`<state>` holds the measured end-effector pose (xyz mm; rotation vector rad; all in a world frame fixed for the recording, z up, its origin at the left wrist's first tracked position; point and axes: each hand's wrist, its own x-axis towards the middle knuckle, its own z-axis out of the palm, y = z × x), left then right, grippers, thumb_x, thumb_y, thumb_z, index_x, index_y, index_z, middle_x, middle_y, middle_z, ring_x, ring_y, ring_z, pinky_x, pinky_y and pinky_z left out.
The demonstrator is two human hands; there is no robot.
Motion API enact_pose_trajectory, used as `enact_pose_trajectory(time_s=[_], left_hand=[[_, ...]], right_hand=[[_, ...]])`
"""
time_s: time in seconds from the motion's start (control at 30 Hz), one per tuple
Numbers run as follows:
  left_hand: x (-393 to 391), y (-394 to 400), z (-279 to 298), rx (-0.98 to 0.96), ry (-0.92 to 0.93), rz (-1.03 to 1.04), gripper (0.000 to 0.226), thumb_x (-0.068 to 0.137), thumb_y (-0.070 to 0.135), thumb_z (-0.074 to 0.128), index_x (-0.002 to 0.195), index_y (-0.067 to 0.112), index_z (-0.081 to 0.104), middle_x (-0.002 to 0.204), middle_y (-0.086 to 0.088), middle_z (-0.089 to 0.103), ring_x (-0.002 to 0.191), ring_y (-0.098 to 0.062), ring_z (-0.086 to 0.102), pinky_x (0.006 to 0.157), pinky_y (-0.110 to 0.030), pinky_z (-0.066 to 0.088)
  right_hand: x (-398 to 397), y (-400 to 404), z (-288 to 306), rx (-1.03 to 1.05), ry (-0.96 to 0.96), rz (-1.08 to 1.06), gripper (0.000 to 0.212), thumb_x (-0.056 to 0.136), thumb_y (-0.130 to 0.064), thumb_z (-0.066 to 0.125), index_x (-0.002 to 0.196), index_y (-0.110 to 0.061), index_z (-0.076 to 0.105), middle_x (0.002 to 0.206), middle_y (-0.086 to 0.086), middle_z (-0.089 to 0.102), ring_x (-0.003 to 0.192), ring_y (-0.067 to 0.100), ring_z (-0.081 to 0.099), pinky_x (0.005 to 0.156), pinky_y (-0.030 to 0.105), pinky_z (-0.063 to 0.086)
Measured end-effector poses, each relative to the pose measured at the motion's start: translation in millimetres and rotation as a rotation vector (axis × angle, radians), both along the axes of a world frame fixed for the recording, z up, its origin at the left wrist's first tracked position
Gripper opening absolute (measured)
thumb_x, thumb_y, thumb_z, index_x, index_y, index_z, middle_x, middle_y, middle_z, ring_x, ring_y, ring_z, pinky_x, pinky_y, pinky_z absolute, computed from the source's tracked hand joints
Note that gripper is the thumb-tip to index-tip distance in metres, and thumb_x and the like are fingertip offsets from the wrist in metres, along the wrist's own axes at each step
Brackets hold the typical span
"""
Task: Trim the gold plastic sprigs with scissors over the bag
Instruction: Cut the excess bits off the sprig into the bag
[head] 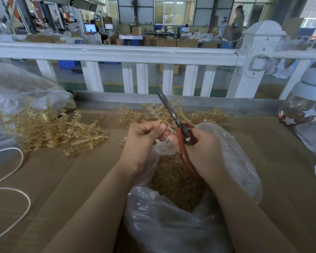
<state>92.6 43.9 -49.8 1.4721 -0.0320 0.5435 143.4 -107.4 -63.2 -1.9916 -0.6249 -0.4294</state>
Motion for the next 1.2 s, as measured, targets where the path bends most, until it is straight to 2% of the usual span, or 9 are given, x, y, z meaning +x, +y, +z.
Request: enact_pose_trajectory(time_s=[0.13, 0.23, 0.43, 0.6, 0.73, 0.8, 0.9, 1.1, 1.2], left_hand=[[-3.8, -8.5, 0.7, -0.073, -0.041, -0.093, 0.020, 0.095, -0.004, 0.053, 0.088, -0.020, 0.062, 0.066, 0.003, 0.067, 0.060, 0.001, 0.057, 0.058, -0.009, 0.045], [-5.8, -13.7, 2.8, -0.103, -0.016, -0.150, 0.017, 0.096, -0.007, 0.051, 0.083, -0.007, 0.062, 0.058, 0.009, 0.063, 0.053, 0.005, 0.055, 0.054, -0.008, 0.044], [-5.3, -11.6, 4.9, -0.137, 0.024, -0.124, 0.010, 0.091, -0.002, 0.059, 0.083, -0.005, 0.063, 0.067, -0.008, 0.059, 0.053, 0.001, 0.053, 0.052, -0.010, 0.043], [-0.6, -1.7, 1.7, -0.119, 0.063, -0.082, 0.012, 0.086, 0.015, 0.067, 0.076, 0.009, 0.066, 0.074, -0.006, 0.064, 0.061, -0.007, 0.053, 0.056, -0.015, 0.042], [2.8, 5.6, -0.5, -0.059, 0.079, -0.059, 0.020, 0.090, 0.012, 0.067, 0.072, 0.017, 0.071, 0.073, -0.002, 0.068, 0.063, -0.007, 0.055, 0.059, -0.017, 0.043], [3.2, 6.1, -0.8, -0.070, 0.070, -0.053, 0.022, 0.092, 0.011, 0.066, 0.072, 0.019, 0.072, 0.074, -0.002, 0.068, 0.064, -0.007, 0.055, 0.062, -0.018, 0.044], [3.1, 6.5, -0.5, -0.139, 0.031, -0.034, 0.016, 0.092, 0.011, 0.066, 0.077, 0.016, 0.071, 0.073, -0.002, 0.064, 0.067, -0.011, 0.053, 0.069, -0.026, 0.043], [1.3, 8.2, 1.7, -0.222, -0.039, -0.049, 0.018, 0.088, 0.012, 0.064, 0.071, 0.016, 0.065, 0.066, 0.000, 0.048, 0.064, -0.014, 0.034, 0.068, -0.028, 0.034], [4.6, 10.5, -1.3, -0.221, -0.051, -0.043, 0.011, 0.092, 0.002, 0.057, 0.084, -0.004, 0.057, 0.065, 0.001, 0.049, 0.063, -0.015, 0.031, 0.065, -0.026, 0.034]], right_hand=[[1.5, -1.5, 2.4, 0.102, 0.125, 0.071, 0.023, 0.081, -0.048, 0.074, 0.066, -0.033, 0.064, 0.061, -0.022, 0.065, 0.059, 0.000, 0.062, 0.051, 0.012, 0.045], [4.6, -0.4, 0.1, 0.128, 0.148, 0.103, 0.021, 0.086, -0.031, 0.076, 0.070, -0.035, 0.063, 0.061, -0.029, 0.064, 0.063, -0.009, 0.062, 0.054, 0.005, 0.043], [3.2, -2.0, 2.1, 0.127, 0.136, 0.151, 0.020, 0.088, -0.025, 0.075, 0.073, -0.032, 0.064, 0.060, -0.025, 0.062, 0.059, -0.007, 0.059, 0.054, 0.007, 0.042], [1.8, -2.2, 5.0, 0.059, 0.120, 0.114, 0.019, 0.088, -0.030, 0.075, 0.072, -0.027, 0.065, 0.061, -0.021, 0.063, 0.059, 0.000, 0.061, 0.056, 0.016, 0.046], [0.3, -1.1, 6.0, 0.020, 0.109, 0.080, 0.023, 0.085, -0.038, 0.073, 0.071, -0.022, 0.065, 0.061, -0.008, 0.064, 0.060, 0.010, 0.062, 0.063, 0.042, 0.056], [0.0, -0.9, 4.9, 0.011, 0.094, 0.049, 0.029, 0.079, -0.053, 0.068, 0.073, -0.025, 0.066, 0.064, -0.012, 0.064, 0.063, 0.007, 0.063, 0.062, 0.039, 0.056], [2.2, -2.6, 2.6, -0.070, 0.047, -0.027, 0.049, 0.070, -0.076, 0.063, 0.090, -0.032, 0.070, 0.073, -0.022, 0.064, 0.075, -0.002, 0.062, 0.063, 0.018, 0.046], [4.6, -4.8, -0.5, -0.275, -0.124, -0.098, 0.060, 0.069, -0.091, 0.049, 0.092, -0.036, 0.054, 0.074, -0.025, 0.054, 0.067, -0.008, 0.051, 0.056, 0.010, 0.035], [5.5, -4.7, -0.5, -0.335, -0.150, -0.104, 0.073, 0.065, -0.097, 0.038, 0.095, -0.033, 0.054, 0.077, -0.024, 0.054, 0.068, -0.008, 0.049, 0.057, 0.012, 0.040]])
